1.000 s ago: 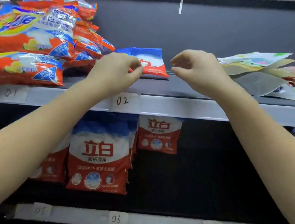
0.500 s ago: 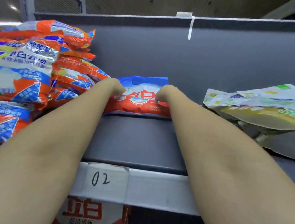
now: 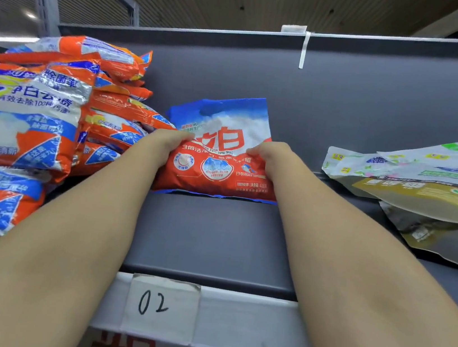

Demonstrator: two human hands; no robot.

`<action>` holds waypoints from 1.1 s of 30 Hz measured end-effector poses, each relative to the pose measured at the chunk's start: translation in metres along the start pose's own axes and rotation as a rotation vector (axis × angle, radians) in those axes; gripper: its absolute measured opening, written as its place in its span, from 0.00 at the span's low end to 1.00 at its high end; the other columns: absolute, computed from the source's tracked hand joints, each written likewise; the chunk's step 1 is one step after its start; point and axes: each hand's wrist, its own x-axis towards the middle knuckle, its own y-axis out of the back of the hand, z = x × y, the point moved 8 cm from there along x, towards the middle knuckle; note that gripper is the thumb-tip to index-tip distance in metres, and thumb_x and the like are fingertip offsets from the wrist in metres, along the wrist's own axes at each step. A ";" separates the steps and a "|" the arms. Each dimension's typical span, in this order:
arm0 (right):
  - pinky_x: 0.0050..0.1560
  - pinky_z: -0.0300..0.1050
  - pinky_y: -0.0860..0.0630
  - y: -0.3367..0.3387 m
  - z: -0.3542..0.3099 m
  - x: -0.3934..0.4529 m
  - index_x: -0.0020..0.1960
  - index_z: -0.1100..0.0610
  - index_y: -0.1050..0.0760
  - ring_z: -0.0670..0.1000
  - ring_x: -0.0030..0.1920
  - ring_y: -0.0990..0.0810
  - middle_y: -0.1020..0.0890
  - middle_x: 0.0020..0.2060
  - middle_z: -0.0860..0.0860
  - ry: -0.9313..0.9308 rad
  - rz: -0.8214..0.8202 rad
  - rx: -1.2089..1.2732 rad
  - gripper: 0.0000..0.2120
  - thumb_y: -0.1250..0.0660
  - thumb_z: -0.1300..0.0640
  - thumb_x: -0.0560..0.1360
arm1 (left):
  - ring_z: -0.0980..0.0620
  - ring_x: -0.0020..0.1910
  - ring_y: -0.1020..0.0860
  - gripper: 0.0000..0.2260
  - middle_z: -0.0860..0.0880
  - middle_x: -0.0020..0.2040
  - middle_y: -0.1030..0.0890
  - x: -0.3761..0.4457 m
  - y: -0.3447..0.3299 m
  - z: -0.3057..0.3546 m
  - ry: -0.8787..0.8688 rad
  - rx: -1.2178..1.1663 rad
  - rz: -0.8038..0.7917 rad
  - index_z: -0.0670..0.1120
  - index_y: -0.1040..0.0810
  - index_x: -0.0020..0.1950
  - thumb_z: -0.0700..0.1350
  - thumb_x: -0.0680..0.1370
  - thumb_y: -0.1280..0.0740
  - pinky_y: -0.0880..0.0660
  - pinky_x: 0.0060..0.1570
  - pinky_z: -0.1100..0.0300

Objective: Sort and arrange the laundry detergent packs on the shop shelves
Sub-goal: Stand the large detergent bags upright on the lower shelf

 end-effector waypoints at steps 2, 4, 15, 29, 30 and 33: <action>0.51 0.52 0.21 0.000 0.003 -0.002 0.58 0.63 0.24 0.56 0.46 0.18 0.18 0.48 0.57 -0.059 0.018 -0.012 0.18 0.27 0.59 0.70 | 0.49 0.27 0.20 0.10 0.45 0.39 0.18 -0.008 -0.004 -0.004 0.066 -0.085 -0.055 0.42 0.25 0.54 0.47 0.79 0.34 0.22 0.35 0.56; 0.54 0.54 0.22 0.001 0.002 -0.006 0.56 0.62 0.24 0.57 0.48 0.17 0.18 0.49 0.57 -0.073 0.020 -0.014 0.18 0.26 0.57 0.69 | 0.49 0.32 0.23 0.12 0.45 0.45 0.20 -0.012 -0.004 -0.004 0.060 -0.127 -0.045 0.41 0.27 0.61 0.46 0.80 0.36 0.24 0.45 0.54; 0.64 0.53 0.28 0.031 -0.001 -0.074 0.55 0.58 0.29 0.55 0.54 0.20 0.20 0.49 0.55 -0.114 -0.100 -0.049 0.15 0.32 0.49 0.75 | 0.50 0.23 0.23 0.06 0.44 0.40 0.17 -0.057 -0.007 0.031 -0.092 -0.289 -0.057 0.42 0.25 0.55 0.42 0.81 0.38 0.24 0.48 0.48; 0.32 0.40 0.20 0.056 -0.018 -0.210 0.51 0.59 0.25 0.47 0.29 0.18 0.17 0.37 0.52 0.249 -0.027 0.280 0.08 0.30 0.59 0.74 | 0.42 0.49 0.20 0.10 0.41 0.49 0.19 -0.177 0.049 0.039 -0.427 -0.446 0.038 0.38 0.24 0.55 0.43 0.79 0.34 0.23 0.55 0.44; 0.34 0.42 0.20 0.055 -0.021 -0.224 0.49 0.60 0.24 0.47 0.30 0.18 0.17 0.37 0.52 0.284 -0.038 0.294 0.06 0.30 0.60 0.74 | 0.43 0.47 0.19 0.09 0.41 0.49 0.19 -0.188 0.056 0.036 -0.440 -0.473 0.042 0.38 0.24 0.54 0.44 0.79 0.35 0.21 0.52 0.45; 0.36 0.44 0.19 0.053 -0.027 -0.268 0.46 0.59 0.24 0.49 0.34 0.17 0.17 0.39 0.53 0.363 -0.076 0.328 0.03 0.31 0.60 0.74 | 0.53 0.29 0.20 0.08 0.49 0.31 0.19 -0.222 0.072 0.026 -0.462 -0.596 0.017 0.43 0.26 0.42 0.41 0.80 0.37 0.20 0.34 0.59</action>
